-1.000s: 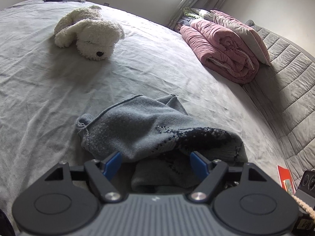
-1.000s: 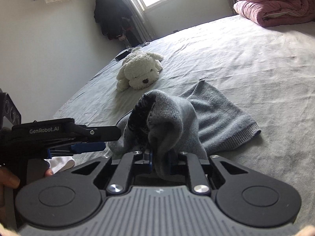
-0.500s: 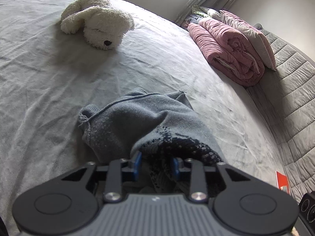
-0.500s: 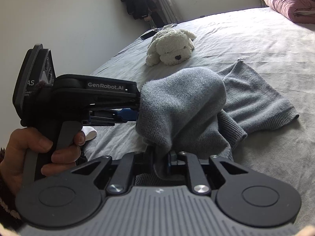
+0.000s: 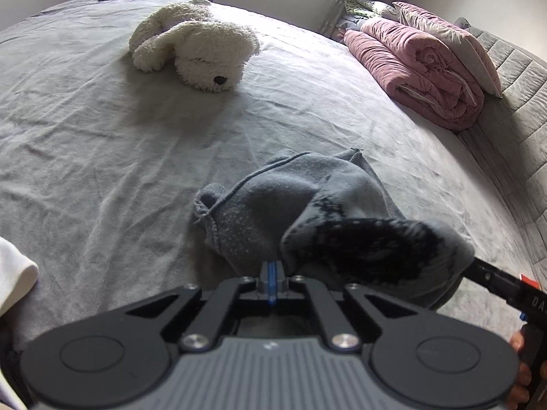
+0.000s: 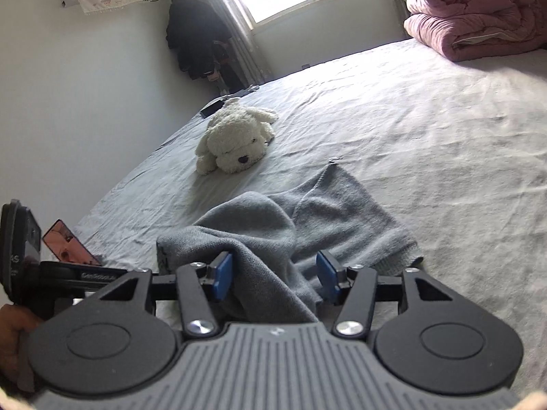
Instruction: Fold clothes
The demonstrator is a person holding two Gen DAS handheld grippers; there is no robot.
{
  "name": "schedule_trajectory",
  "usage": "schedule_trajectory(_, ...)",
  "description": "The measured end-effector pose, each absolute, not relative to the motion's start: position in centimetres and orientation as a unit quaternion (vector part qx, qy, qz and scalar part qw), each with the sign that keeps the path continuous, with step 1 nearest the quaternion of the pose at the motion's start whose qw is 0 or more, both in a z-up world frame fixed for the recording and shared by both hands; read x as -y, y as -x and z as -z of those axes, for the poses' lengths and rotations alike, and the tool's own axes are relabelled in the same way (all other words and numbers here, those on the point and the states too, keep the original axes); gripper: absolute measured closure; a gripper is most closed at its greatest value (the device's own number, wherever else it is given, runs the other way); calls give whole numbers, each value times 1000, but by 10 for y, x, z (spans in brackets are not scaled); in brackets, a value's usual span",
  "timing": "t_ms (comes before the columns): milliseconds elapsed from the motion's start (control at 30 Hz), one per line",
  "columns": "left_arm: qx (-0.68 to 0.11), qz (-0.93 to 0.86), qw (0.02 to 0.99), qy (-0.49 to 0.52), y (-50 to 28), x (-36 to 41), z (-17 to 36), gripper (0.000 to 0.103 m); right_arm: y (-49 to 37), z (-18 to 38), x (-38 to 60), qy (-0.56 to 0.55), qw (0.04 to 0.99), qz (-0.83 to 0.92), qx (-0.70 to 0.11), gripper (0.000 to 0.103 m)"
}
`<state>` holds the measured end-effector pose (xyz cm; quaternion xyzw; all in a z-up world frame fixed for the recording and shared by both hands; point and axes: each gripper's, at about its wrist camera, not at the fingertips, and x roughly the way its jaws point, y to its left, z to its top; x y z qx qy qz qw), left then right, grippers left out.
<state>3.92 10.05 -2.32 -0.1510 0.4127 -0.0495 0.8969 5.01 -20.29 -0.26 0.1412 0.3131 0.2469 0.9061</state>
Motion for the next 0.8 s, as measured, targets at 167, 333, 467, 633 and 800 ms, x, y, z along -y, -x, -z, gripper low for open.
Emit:
schedule_trajectory(167,-405,35,899,164,-45,-116,29,97,-74,30,227,-182,906,-178,-338,44)
schedule_trajectory(333,-407,30,890,205,-59,-125,38,61,-67,14,224,-172,903,-220,-326,44)
schedule_trajectory(467,-404,24,885,230,-70,-125,49,61,-63,3,226,-156,907,-235,-313,43)
schedule_trajectory(633,-400,20,884,241,-76,-125,57,81,-70,3,241,-148,905,-242,-316,36)
schedule_trajectory(800,-389,1,897,210,-71,-120,48,91,-76,3,255,-139,903,-250,-320,34)
